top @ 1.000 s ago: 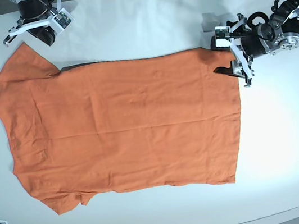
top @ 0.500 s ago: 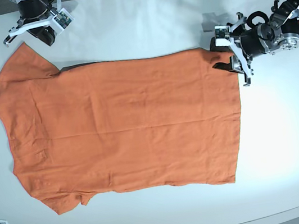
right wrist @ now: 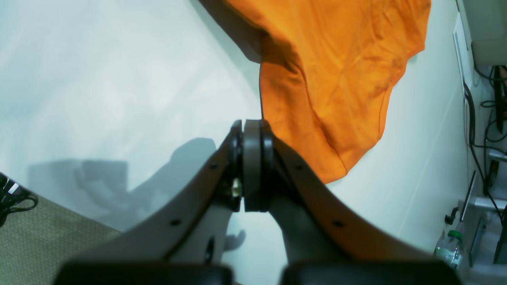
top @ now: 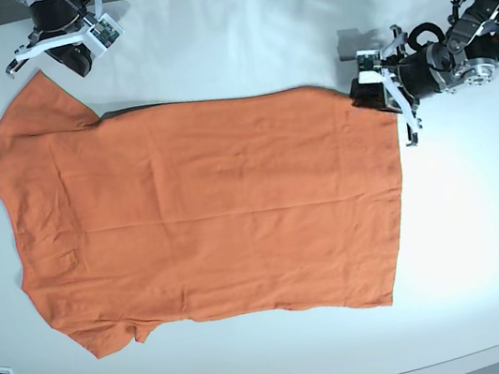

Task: Fold the T-shirt properly
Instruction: 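Move the right gripper to the shoulder edge and grasp it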

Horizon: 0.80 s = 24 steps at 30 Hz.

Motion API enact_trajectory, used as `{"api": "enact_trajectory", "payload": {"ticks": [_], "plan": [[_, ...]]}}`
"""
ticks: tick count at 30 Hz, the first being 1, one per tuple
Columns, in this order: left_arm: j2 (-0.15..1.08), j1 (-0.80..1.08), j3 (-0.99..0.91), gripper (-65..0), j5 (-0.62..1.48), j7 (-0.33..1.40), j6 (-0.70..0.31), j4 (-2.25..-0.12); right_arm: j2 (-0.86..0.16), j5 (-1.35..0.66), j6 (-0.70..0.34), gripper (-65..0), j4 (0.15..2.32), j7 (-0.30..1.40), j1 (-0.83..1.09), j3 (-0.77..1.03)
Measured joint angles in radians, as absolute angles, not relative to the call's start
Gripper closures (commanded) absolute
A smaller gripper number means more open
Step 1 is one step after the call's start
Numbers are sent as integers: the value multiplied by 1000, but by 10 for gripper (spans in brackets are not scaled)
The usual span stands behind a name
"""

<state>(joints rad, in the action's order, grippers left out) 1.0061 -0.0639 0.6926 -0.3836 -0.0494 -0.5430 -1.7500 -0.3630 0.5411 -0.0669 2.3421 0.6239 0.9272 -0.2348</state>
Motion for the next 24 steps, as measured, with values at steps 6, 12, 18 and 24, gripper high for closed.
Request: {"api": "enact_trajectory", "payload": {"ticks": [6,12,18,24], "plan": [[1003,-64,693,0,-382,-45,-557,-1750,-363,542,-49,-291,2342,625,928,-183],[1003,-64,693,0,-382,-45,-557,-1750,-363,412,-94,-319,2342,600,928,-41],[1003,-64,693,0,-363,-36,-558,-1750,-363,385,-102,-319,2306,560,913,29],[1003,-64,693,0,-363,-36,-557,-1750,-363,316,-130,-317,2286,497,870,93]]}}
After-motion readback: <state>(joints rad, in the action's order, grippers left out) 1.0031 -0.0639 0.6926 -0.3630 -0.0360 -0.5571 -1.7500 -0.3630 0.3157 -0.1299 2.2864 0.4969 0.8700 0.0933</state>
